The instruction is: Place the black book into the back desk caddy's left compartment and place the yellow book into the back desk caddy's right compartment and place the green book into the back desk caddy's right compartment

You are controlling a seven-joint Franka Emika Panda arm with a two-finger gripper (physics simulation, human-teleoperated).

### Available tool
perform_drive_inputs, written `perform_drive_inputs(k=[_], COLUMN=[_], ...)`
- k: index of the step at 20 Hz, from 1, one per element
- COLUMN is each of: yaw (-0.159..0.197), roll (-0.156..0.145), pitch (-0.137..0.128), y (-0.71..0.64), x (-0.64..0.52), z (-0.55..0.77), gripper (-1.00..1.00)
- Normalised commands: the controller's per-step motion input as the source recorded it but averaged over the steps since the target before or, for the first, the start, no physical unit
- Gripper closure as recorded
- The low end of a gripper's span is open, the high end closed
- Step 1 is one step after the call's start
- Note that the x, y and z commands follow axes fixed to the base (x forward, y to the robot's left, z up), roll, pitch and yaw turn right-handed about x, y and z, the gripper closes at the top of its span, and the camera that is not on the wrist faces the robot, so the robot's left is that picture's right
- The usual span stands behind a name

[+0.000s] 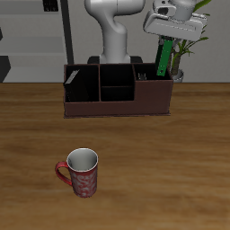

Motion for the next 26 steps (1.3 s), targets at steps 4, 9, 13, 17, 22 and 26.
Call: perform_drive_inputs(k=[4,9,13,17,22,26], yaw=[-0.052,-0.005,-0.040,0.001,-0.024,0.007], roll=[-0.016,0.020,-0.002,0.036,-0.018,0.011], pitch=[0.051,0.035,0.036,0.016,0.028,0.009], y=[-0.08,0.06,-0.06,0.09,-0.05,0.04], x=[0.16,-0.02,-0.01,-0.17,0.04,0.04], z=[-0.19,-0.24,-0.18,-0.09,-0.13,-0.14], gripper=[1.00,1.00,1.00,1.00,1.00,1.00])
